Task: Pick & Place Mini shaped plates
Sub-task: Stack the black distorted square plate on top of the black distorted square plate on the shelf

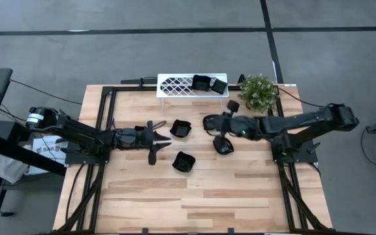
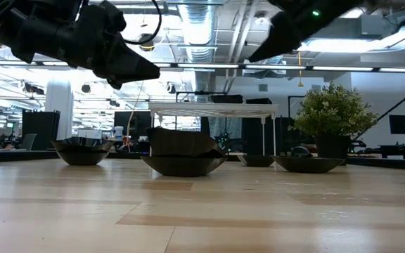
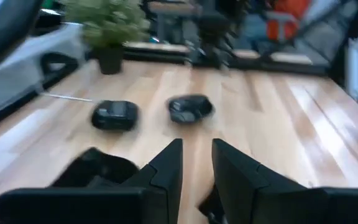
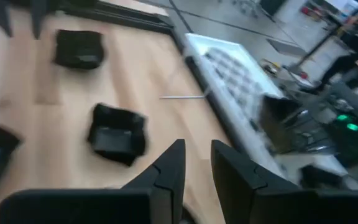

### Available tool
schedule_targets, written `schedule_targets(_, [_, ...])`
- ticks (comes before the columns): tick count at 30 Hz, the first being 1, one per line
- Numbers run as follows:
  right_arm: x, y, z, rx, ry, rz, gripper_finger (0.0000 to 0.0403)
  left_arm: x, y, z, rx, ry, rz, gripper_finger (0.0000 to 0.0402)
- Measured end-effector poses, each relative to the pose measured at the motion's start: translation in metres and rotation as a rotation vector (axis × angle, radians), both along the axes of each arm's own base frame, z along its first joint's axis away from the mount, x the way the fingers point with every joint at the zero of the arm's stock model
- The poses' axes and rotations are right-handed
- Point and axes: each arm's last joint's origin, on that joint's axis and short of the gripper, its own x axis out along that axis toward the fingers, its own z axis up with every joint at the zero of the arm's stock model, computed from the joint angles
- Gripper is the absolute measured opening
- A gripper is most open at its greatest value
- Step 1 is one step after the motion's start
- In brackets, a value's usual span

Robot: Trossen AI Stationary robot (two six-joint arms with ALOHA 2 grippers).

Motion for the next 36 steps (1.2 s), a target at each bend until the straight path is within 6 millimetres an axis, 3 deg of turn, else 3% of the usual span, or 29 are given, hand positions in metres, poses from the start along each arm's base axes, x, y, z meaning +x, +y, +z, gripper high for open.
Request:
schedule_targets(6, [-0.013, 0.022, -0.031, 0.002, 0.010, 0.095, 0.0071, 0.000, -0.027, 0.001, 0.109, 0.058, -0.239, 0.0088])
schedule_targets(13, [-0.015, 0.034, -0.039, -0.008, 0.044, 0.149, 0.0071, -0.003, -0.042, -0.005, 0.255, 0.092, -0.216, 0.0088])
schedule_targets(22, [-0.016, 0.035, -0.039, -0.010, 0.048, 0.152, 0.0071, 0.038, -0.058, -0.019, 0.240, 0.150, -0.296, 0.0100])
schedule_targets(29, [-0.017, 0.037, -0.041, 0.008, 0.062, 0.155, 0.0071, 0.047, -0.056, -0.028, 0.119, 0.191, -0.317, 0.0128])
schedule_targets(36, [-0.017, 0.038, -0.041, 0.012, 0.075, 0.188, 0.0071, 0.044, -0.046, -0.039, 0.024, 0.251, -0.312, 0.0122])
